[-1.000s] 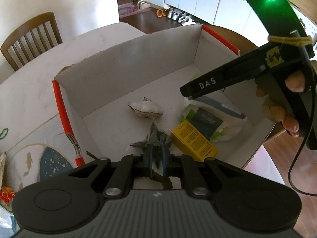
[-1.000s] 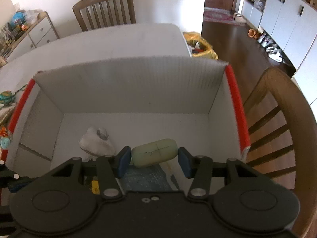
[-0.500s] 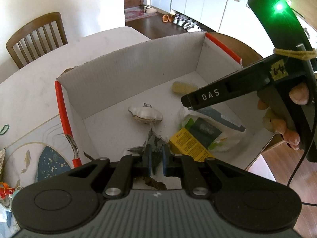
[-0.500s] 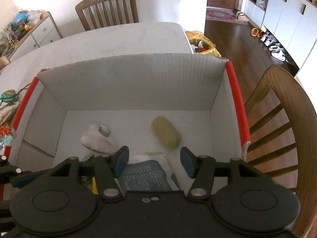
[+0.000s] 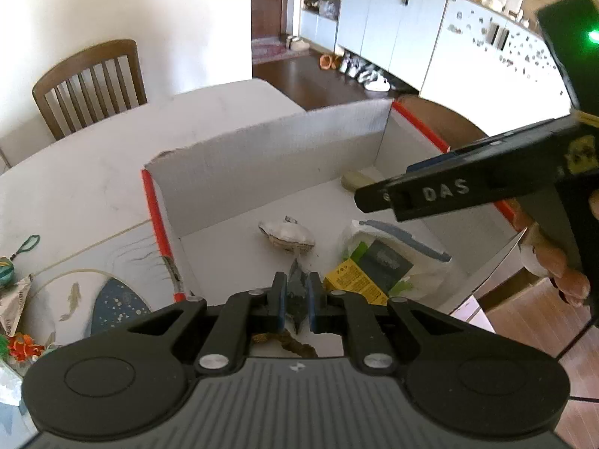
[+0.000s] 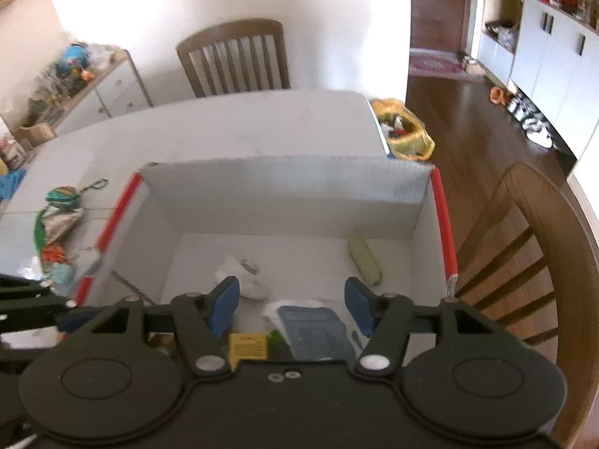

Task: Organize objects
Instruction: 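Withdraw both tools from the box back over the remaining items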

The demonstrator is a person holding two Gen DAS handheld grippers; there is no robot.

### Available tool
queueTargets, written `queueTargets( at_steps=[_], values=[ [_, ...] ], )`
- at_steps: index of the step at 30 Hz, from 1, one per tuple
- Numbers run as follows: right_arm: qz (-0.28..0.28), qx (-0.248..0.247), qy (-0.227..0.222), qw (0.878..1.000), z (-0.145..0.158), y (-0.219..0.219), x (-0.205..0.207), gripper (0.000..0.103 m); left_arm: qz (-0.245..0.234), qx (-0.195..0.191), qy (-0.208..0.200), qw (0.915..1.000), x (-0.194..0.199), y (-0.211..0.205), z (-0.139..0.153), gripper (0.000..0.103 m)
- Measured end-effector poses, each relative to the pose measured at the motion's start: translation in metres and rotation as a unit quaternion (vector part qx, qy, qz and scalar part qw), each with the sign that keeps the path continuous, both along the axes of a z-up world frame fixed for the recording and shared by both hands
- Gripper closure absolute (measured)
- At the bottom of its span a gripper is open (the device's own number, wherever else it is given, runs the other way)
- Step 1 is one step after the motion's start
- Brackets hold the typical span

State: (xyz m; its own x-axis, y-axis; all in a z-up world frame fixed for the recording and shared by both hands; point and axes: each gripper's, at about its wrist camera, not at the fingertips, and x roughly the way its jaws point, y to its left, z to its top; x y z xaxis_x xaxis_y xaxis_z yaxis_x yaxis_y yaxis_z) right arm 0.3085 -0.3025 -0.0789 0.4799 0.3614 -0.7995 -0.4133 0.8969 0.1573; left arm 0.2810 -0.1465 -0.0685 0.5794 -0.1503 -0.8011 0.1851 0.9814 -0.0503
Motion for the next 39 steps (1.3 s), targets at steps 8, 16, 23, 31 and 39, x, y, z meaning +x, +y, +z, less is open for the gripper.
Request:
queueTargets(
  at_steps=[8,16,23,31,39],
  values=[
    [0.001,0.025,-0.037,0.999,0.026,-0.007,-0.029,0.035,0.015,-0.011,-0.027,0.9995,-0.022,0.013,0.020,0.088],
    [0.008,0.047,-0.066,0.997,0.045,-0.005,-0.061,0.031,0.034,-0.030,-0.057,0.9974,-0.050,0.029,0.038,0.062],
    [0.017,0.062,-0.075,0.995,0.055,0.006,-0.086,0.027,0.052,-0.036,-0.080,0.9948,-0.071,0.047,0.049,0.042],
    [0.018,0.083,-0.095,0.992,0.067,0.030,-0.112,0.014,0.059,-0.042,-0.099,0.9924,-0.094,0.079,0.058,0.026],
    [0.014,0.106,-0.106,0.989,0.072,0.068,-0.133,0.003,0.063,-0.042,-0.105,0.9916,-0.114,0.124,0.063,0.021]
  ],
)
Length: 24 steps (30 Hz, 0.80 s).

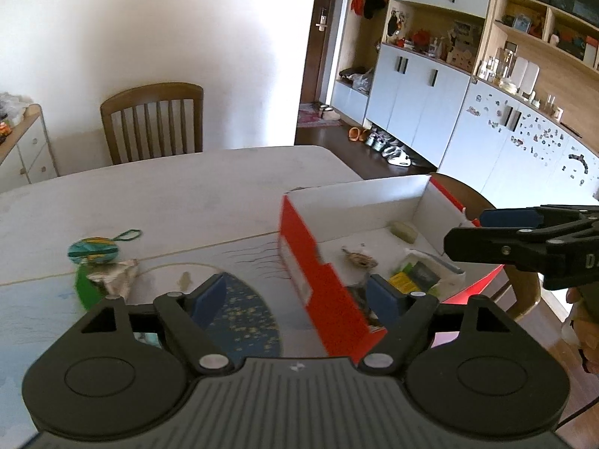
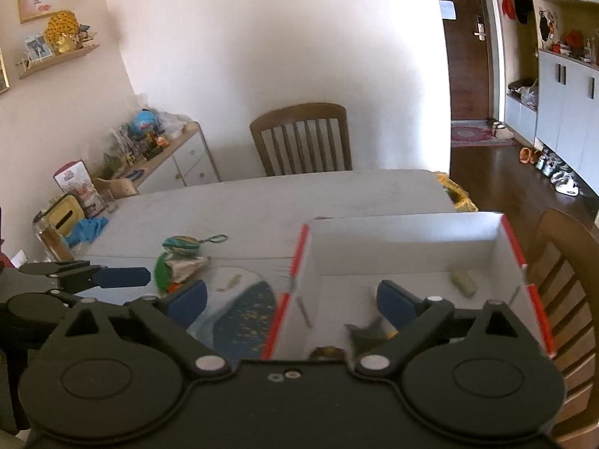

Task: Organize objects
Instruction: 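Withdraw both tools from the box back over the remaining items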

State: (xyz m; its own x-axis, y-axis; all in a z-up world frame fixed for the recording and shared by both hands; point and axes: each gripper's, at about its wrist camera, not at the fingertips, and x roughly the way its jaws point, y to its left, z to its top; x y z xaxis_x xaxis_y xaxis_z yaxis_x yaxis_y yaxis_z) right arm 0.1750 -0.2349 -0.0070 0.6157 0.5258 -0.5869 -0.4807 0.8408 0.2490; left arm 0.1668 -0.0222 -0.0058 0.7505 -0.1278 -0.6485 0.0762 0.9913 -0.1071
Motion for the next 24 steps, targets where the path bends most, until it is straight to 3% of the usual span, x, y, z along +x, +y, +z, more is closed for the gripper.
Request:
queueTargets(
  at_steps=[11,24],
  values=[
    [0.013,-0.012,0.002,1.000,-0.005,0.069,-0.020,0.001,0.020,-0.015,-0.014,0.9996,-0.024,0.079,-0.007,0.001],
    [0.017,-0.046,0.024,0.999,-0.032,0.142,-0.010,0.001,0.039,-0.006,-0.007,0.9992,-0.035,0.156,-0.042,0.000]
  ],
)
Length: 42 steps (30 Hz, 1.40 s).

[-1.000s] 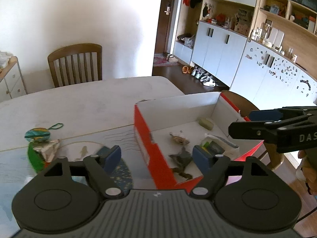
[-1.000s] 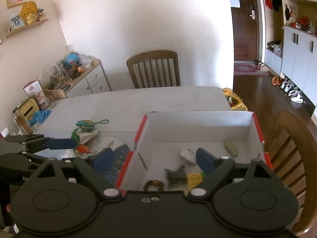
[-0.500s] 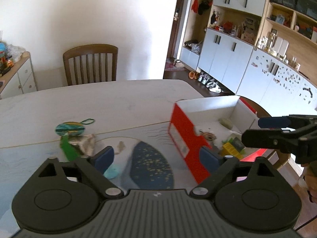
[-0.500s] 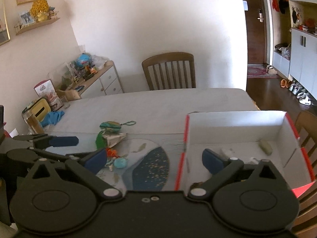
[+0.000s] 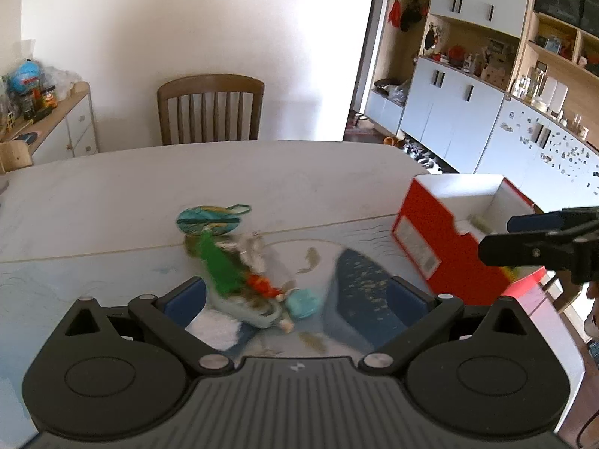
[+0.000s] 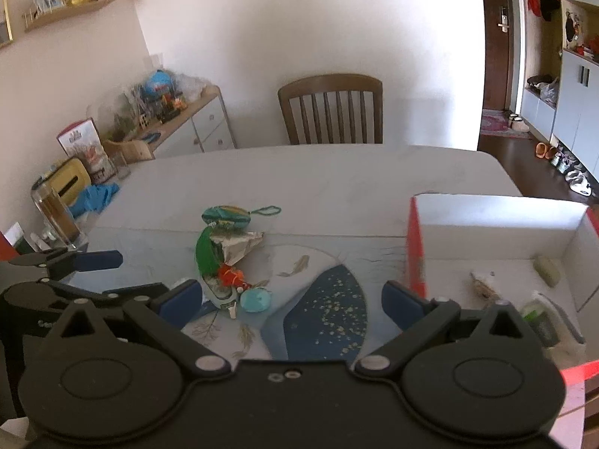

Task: Organize objects
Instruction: 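Withdraw both tools from the box back over the remaining items, then grasp the clear plastic bag with left tool while right tool grasps the light blue round item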

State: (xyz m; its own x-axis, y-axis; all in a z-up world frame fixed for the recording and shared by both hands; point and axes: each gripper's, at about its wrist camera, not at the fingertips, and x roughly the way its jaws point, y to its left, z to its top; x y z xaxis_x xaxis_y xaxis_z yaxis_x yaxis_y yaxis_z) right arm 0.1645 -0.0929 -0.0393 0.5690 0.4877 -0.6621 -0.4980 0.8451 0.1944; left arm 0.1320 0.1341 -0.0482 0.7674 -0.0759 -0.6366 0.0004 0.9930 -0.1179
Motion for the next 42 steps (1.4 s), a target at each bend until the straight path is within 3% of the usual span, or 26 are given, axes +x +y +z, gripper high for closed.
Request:
queueTargets(
  at_steps=[5,14,31,42],
  values=[
    [0.006,-0.011,0.018,1.000,-0.019,0.022,0.011,0.001,0.003,-0.004,0.032,0.9995,0.005,0.025,-0.023,0.000],
    [0.009,-0.037,0.042,0.998,-0.053,0.055,0.030,0.003,0.027,-0.010,0.052,0.9983,0.018,0.057,-0.061,0.000],
    [0.015,-0.093,0.086,0.992,-0.106,0.097,0.059,0.012,0.004,0.024,0.078,0.9967,0.051,0.061,-0.107,0.000],
    [0.028,-0.084,0.112,0.990,-0.120,0.108,0.068,0.019,0.008,0.021,0.089,0.9958,0.057,0.065,-0.118,0.001]
  ],
)
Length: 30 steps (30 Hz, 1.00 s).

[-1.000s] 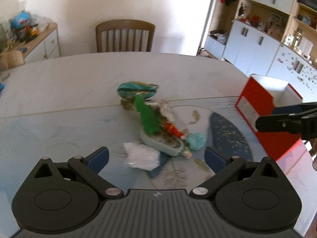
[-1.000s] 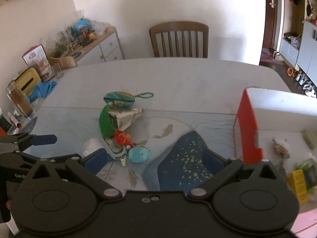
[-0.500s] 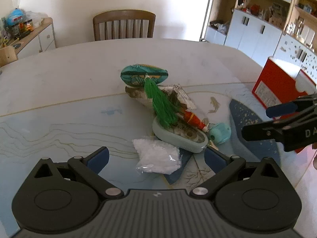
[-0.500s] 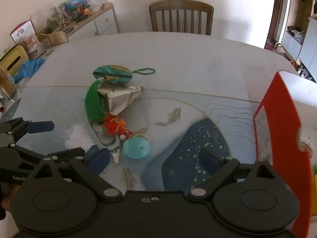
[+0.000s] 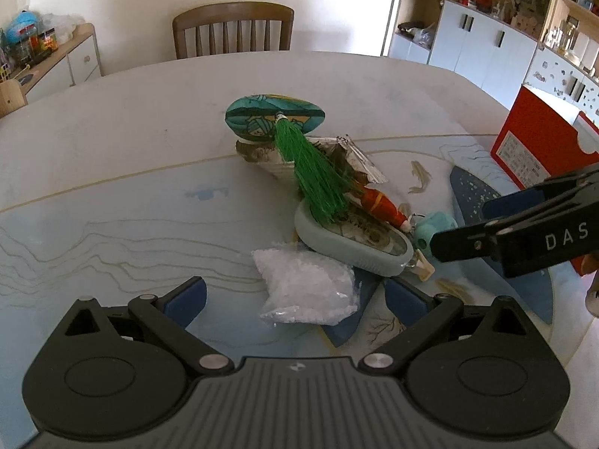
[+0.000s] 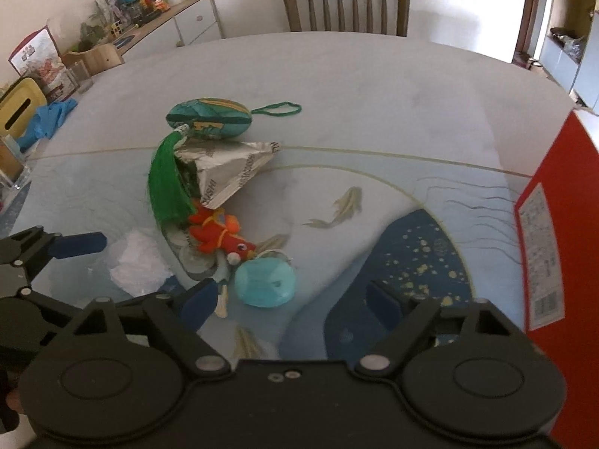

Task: Organize objects
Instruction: 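Grasp the clear plastic bag with left tool while right tool grasps the light blue round item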

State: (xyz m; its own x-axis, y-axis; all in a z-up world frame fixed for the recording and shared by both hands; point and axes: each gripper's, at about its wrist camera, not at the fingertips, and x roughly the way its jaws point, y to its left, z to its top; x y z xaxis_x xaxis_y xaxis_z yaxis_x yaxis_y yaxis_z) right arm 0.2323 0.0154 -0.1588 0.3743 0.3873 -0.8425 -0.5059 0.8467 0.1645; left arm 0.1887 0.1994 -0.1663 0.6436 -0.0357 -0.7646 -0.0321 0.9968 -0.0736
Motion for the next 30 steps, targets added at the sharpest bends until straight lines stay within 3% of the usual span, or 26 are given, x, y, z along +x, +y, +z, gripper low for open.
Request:
queueTargets(
  at_steps=[4,9,12,17,22,30],
  values=[
    [0.010,-0.001,0.004,1.000,-0.003,0.006,0.000,0.024,-0.002,0.002,-0.006,1.0000,0.001,-0.001,0.000,0.003],
    [0.014,0.005,0.014,1.000,-0.004,0.009,0.003,0.030,-0.007,0.001,-0.005,1.0000,0.002,-0.001,0.000,0.019],
    [0.021,0.010,0.017,1.000,-0.004,0.011,0.004,0.037,-0.011,0.001,-0.008,0.9999,0.000,-0.002,0.002,0.034],
    [0.028,0.014,0.015,0.999,-0.002,0.012,0.002,0.052,-0.014,-0.001,-0.008,0.9999,-0.001,-0.002,0.004,0.050],
    [0.031,0.015,0.014,0.999,0.001,0.013,0.001,0.066,-0.012,0.000,-0.007,0.9999,-0.003,-0.004,0.006,0.054],
    [0.020,0.020,0.002,1.000,0.009,0.006,-0.006,0.067,-0.005,0.004,-0.007,1.0000,-0.009,-0.005,0.015,0.063]
  ],
)
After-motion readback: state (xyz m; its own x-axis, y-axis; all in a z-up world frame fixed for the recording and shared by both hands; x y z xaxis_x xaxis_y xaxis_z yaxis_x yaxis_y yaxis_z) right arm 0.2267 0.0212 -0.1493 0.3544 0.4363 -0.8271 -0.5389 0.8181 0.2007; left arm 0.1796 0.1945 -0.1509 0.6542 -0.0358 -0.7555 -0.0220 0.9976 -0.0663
